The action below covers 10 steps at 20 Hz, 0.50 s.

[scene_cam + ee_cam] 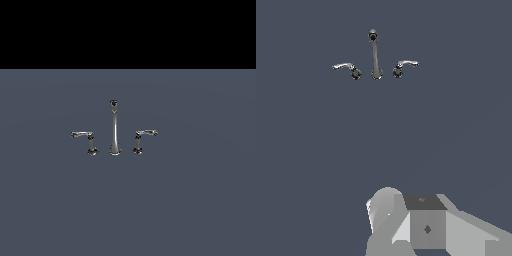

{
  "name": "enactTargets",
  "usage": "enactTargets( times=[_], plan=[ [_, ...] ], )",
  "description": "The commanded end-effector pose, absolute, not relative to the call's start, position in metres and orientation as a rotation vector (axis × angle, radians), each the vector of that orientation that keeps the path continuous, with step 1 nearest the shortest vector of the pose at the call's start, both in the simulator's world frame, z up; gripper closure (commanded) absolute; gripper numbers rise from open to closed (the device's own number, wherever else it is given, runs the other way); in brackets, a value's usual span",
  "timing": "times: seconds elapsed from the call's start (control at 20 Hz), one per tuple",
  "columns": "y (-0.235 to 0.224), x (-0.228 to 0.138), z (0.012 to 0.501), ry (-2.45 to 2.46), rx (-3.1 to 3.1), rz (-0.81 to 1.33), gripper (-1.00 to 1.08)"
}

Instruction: Turn on the faucet by rotating a designated handle.

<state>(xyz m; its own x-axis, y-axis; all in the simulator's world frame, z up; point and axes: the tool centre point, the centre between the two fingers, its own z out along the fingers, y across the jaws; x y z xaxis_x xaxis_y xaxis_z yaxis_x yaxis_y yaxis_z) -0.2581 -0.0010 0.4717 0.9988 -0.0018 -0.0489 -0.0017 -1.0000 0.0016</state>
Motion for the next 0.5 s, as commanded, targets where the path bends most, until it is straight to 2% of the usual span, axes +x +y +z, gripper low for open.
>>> enactTargets(
  times=[0.0,0.45],
  plan=[
    [-0.001,-0.258,0.472,-0.003,3.139,-0.077,1.08],
    [0.008,-0.256,0.461,-0.068,3.138,-0.075,1.08]
  ],
)
